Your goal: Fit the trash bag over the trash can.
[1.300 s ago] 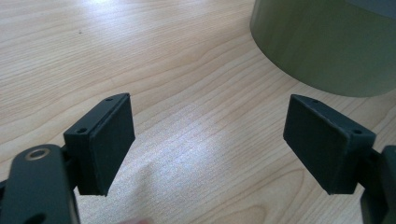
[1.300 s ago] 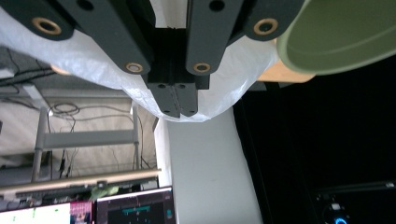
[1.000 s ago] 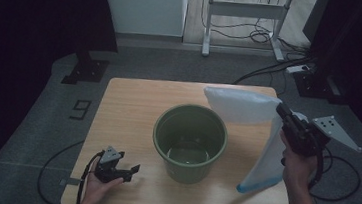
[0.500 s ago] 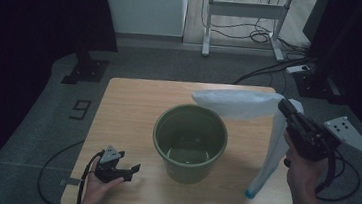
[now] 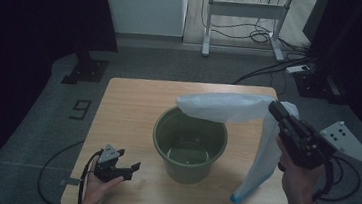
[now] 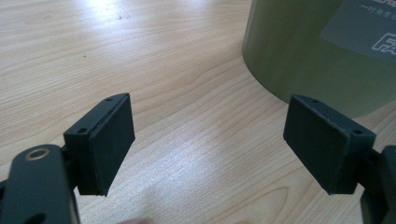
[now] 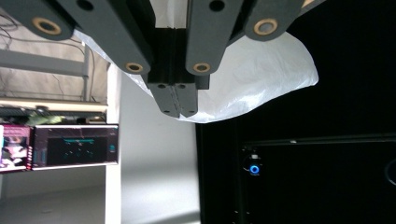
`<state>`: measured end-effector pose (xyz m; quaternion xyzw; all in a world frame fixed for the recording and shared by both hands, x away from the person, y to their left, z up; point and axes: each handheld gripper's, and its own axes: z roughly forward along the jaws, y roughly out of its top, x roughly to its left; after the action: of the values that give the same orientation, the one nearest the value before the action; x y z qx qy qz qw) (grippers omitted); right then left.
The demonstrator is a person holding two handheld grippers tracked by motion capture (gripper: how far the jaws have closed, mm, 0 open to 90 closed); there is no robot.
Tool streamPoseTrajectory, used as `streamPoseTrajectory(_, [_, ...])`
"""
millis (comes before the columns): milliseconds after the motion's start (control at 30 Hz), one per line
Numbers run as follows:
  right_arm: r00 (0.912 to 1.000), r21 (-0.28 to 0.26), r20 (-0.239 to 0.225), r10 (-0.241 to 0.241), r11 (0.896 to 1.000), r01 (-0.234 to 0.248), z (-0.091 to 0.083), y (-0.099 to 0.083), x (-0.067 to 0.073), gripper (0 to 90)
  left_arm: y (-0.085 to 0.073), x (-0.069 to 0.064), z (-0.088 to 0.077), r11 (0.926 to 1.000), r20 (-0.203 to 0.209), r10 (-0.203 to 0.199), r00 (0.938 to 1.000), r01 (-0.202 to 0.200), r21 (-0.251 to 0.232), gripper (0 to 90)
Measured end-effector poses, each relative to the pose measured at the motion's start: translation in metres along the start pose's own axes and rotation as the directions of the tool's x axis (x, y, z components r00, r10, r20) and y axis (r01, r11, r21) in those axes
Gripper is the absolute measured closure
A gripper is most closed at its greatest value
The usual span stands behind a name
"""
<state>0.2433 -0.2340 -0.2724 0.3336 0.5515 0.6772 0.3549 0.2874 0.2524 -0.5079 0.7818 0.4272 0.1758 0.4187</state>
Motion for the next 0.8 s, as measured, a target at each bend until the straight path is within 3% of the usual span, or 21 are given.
streamPoseTrajectory(200, [0.9996, 0.023, -0.020, -0.021, 1.000, 0.021, 0.002, -0.005, 0.009, 89.4, 0.001, 0.000, -0.003, 0.9998, 0.001, -0.005, 1.0000, 0.005, -0.017, 16.3])
streamPoseTrajectory(367, [0.9988, 0.103, -0.050, -0.003, 0.995, 0.008, 0.009, -0.033, 0.012, 89.4, 0.008, -0.003, -0.010, 0.9994, -0.005, 0.000, 1.0000, -0.001, -0.035, 16.8])
streamPoseTrajectory(500, [0.9977, 0.139, -0.068, 0.000, 0.990, 0.009, 0.013, -0.050, 0.014, 89.3, 0.019, -0.013, -0.019, 0.9986, -0.012, 0.025, 0.9996, -0.025, -0.046, 16.8])
streamPoseTrajectory(600, [0.9953, 0.181, -0.092, 0.031, 0.983, -0.014, 0.020, -0.073, 0.017, 89.3, 0.029, -0.024, -0.029, 0.9963, -0.021, 0.043, 0.9988, -0.045, -0.073, 16.8])
streamPoseTrajectory(800, [0.9897, 0.220, -0.130, 0.060, 0.975, -0.030, 0.030, -0.094, 0.024, 89.3, 0.053, -0.048, -0.048, 0.9847, 0.003, 0.094, 0.9956, -0.093, -0.148, 16.8])
